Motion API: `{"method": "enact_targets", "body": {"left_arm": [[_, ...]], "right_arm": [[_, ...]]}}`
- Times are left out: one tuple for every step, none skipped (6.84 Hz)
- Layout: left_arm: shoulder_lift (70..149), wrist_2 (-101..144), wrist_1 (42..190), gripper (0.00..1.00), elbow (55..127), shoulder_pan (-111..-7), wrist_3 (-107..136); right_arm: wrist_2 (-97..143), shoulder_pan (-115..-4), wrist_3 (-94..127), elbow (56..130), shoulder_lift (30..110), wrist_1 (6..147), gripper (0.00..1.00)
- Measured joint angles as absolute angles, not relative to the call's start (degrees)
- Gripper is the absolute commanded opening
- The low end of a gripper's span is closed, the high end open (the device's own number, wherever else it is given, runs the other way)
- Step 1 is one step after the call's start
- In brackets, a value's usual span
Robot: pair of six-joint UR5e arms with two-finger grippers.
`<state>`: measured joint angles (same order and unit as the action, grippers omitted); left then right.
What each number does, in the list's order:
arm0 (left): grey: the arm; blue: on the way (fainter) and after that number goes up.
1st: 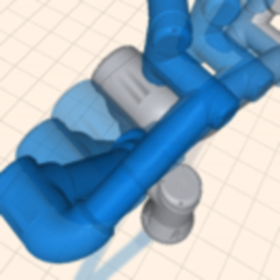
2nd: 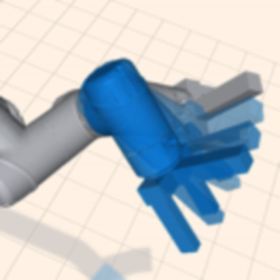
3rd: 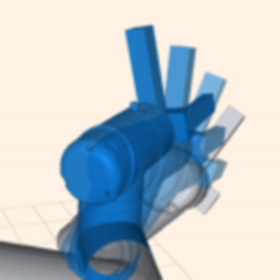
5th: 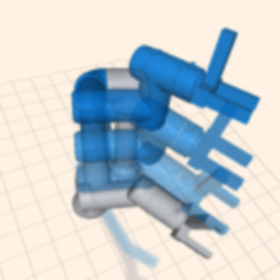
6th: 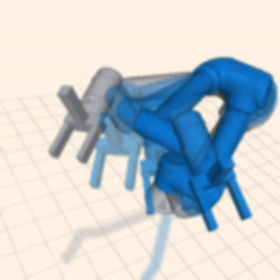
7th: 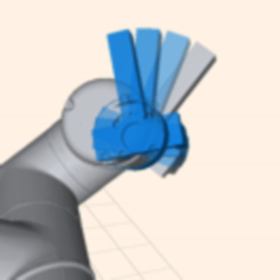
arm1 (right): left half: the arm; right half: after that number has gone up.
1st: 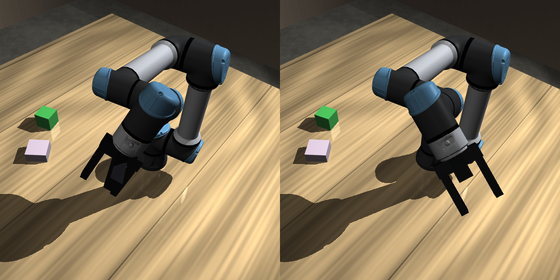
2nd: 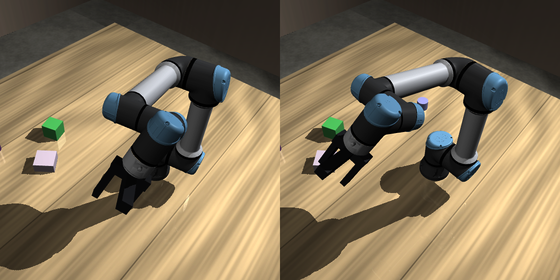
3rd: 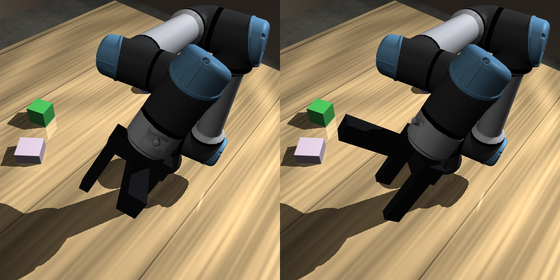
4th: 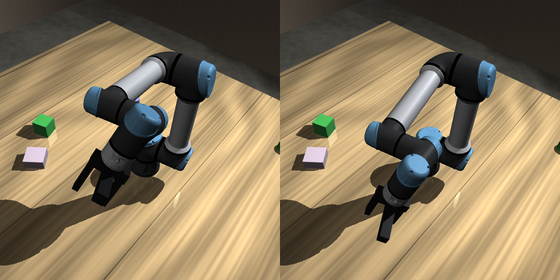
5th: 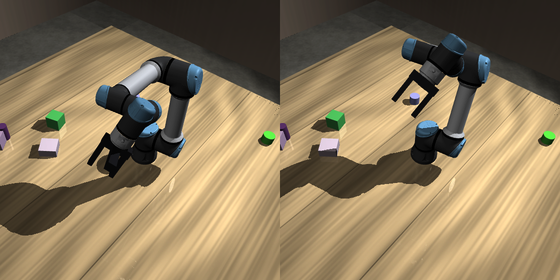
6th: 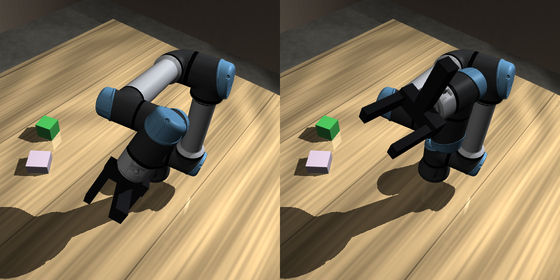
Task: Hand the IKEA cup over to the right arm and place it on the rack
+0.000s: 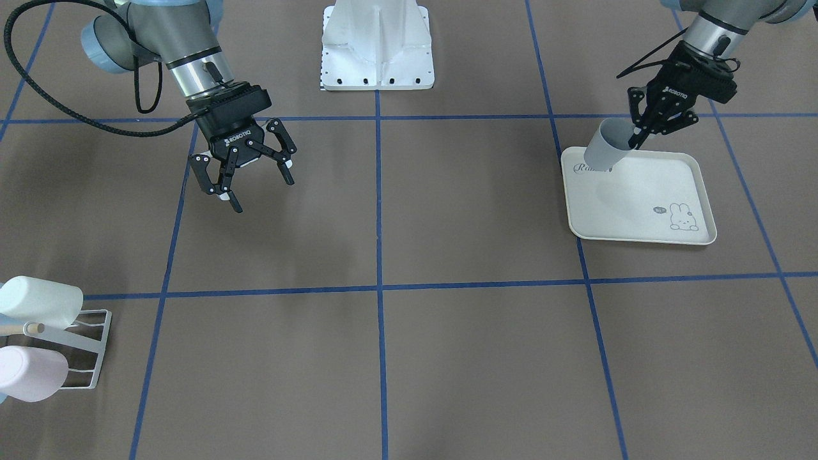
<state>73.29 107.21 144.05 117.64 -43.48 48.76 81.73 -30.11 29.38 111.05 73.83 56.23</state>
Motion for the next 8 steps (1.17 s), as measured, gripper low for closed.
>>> {"method": "enact_targets", "body": {"left_arm": [[76.8, 108.74, 143.97, 0.0, 118.33, -43.94, 54.09], [81.42, 111.24, 143.94, 0.0, 118.6, -44.01, 60.93], [86.02, 113.48, 143.95, 0.0, 118.92, -43.99, 67.62], [90.66, 114.82, 143.98, 0.0, 119.24, -43.89, 74.09], [95.14, 115.75, 144.0, 0.0, 119.23, -43.72, 79.42], [98.99, 116.47, 143.99, 0.0, 119.01, -43.12, 83.65], [101.65, 116.57, 143.97, 0.0, 118.75, -41.69, 86.41], [103.6, 116.2, 143.95, 0.0, 118.3, -39.97, 88.17]], "right_arm": [[81.79, -29.44, 29.01, 110.91, 72.58, 55.94, 0.99], [81.81, -28.35, 28.2, 110.71, 71.76, 53.92, 0.99], [81.82, -26.95, 25.72, 109.79, 71.47, 48.45, 0.99], [81.83, -25.38, 21.62, 107.26, 71.38, 40.03, 0.99], [81.83, -23.84, 17.92, 104.23, 71.24, 31.66, 0.99], [81.83, -22.52, 14.6, 102.22, 71.16, 25.05, 0.99], [81.81, -21.42, 12.07, 101.34, 71.05, 20.63, 0.99], [81.75, -20.68, 11.08, 101.1, 70.87, 18.55, 0.99]]}}
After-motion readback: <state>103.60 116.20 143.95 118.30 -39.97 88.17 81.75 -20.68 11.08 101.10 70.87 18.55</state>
